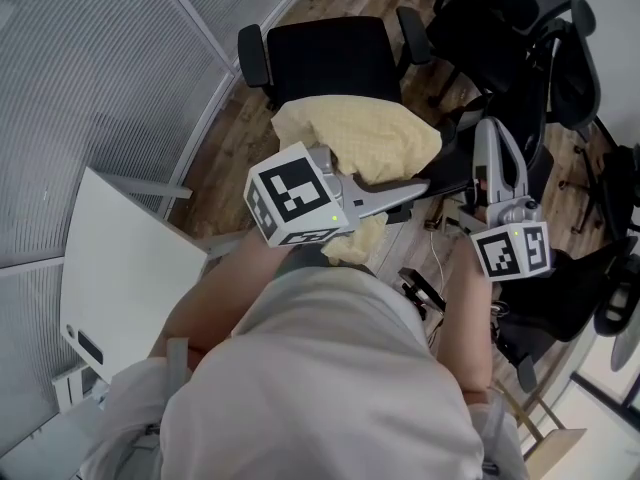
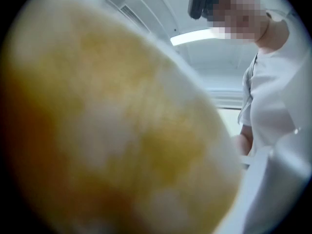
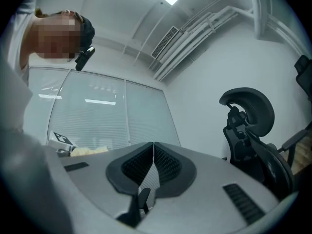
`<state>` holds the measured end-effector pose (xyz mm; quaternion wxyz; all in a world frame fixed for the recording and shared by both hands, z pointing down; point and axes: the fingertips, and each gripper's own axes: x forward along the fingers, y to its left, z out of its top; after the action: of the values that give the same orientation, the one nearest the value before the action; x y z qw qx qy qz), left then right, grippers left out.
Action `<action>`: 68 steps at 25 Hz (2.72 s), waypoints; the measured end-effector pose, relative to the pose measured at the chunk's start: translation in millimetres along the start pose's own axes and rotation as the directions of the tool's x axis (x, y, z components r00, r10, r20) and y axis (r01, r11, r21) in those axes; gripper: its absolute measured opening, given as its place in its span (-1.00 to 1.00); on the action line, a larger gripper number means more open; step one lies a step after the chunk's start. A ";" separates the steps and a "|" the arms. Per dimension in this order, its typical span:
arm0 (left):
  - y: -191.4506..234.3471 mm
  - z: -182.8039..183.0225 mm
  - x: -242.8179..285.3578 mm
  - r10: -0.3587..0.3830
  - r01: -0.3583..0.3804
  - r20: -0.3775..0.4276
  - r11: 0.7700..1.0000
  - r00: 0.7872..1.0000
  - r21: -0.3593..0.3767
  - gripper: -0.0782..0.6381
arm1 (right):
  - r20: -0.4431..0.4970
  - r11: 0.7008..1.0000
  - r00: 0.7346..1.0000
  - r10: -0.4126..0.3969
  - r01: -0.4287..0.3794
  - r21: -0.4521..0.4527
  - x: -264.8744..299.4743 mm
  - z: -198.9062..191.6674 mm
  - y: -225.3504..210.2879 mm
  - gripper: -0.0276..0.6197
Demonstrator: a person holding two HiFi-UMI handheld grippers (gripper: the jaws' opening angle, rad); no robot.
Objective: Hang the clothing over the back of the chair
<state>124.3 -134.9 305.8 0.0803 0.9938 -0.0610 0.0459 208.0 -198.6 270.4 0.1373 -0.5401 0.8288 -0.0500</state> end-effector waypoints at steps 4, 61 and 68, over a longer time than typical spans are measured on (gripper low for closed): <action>20.8 -24.3 4.5 0.126 -0.109 -0.137 0.986 0.983 0.123 -0.29 | -0.004 1.000 1.000 -0.005 0.005 0.000 -0.1 -3.0 -1.9 -0.84; 69.8 -113.4 11.4 -0.129 0.057 -0.585 0.988 0.801 -0.140 0.16 | -0.041 0.995 0.996 0.079 -0.076 0.060 15.2 -21.6 -0.7 -0.84; 69.8 -120.9 -1.2 -0.133 0.053 -0.649 0.989 0.750 -0.141 0.16 | -0.046 0.993 0.994 0.103 -0.100 0.061 18.5 -23.6 3.8 -0.84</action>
<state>104.2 -183.2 435.3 0.1550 0.9102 0.0180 0.3837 191.0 -215.5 288.9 0.1352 -0.4918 0.8564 -0.0803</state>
